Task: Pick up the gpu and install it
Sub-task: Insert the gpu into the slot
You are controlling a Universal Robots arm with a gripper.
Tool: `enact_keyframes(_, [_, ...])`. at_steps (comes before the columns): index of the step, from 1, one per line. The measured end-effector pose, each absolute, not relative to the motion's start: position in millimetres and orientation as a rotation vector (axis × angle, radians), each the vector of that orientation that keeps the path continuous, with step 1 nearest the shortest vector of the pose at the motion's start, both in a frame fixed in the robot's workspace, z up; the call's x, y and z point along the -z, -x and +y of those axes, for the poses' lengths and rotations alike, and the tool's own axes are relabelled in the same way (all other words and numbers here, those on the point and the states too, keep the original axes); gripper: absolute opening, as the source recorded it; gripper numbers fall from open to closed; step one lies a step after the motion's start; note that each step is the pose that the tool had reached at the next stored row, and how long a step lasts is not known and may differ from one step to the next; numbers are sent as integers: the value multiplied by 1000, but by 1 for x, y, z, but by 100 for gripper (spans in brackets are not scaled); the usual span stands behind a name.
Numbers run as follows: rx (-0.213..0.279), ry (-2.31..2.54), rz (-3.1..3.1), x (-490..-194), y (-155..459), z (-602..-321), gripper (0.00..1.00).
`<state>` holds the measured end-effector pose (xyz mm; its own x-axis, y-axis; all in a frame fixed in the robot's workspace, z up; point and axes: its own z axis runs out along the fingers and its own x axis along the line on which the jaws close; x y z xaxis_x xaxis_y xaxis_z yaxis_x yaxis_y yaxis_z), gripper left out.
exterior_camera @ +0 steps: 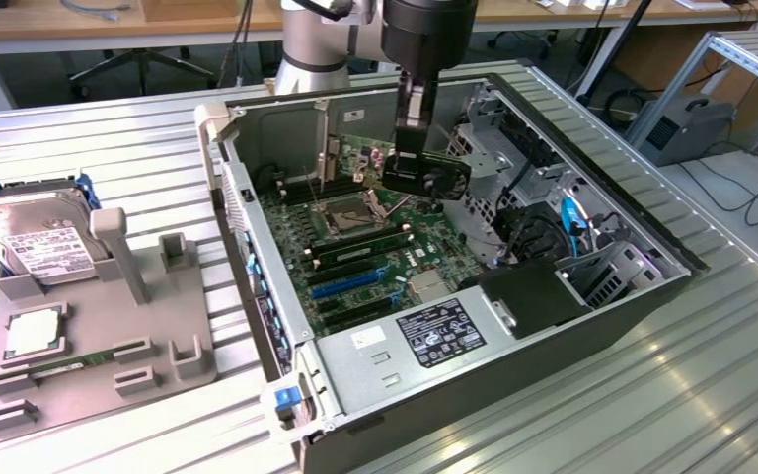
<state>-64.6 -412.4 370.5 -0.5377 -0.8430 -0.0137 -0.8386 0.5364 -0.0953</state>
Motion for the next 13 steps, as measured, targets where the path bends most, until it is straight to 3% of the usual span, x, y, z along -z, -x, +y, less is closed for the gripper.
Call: enact_keyframes(13, [120,1567,2652,-370,65,-412,27])
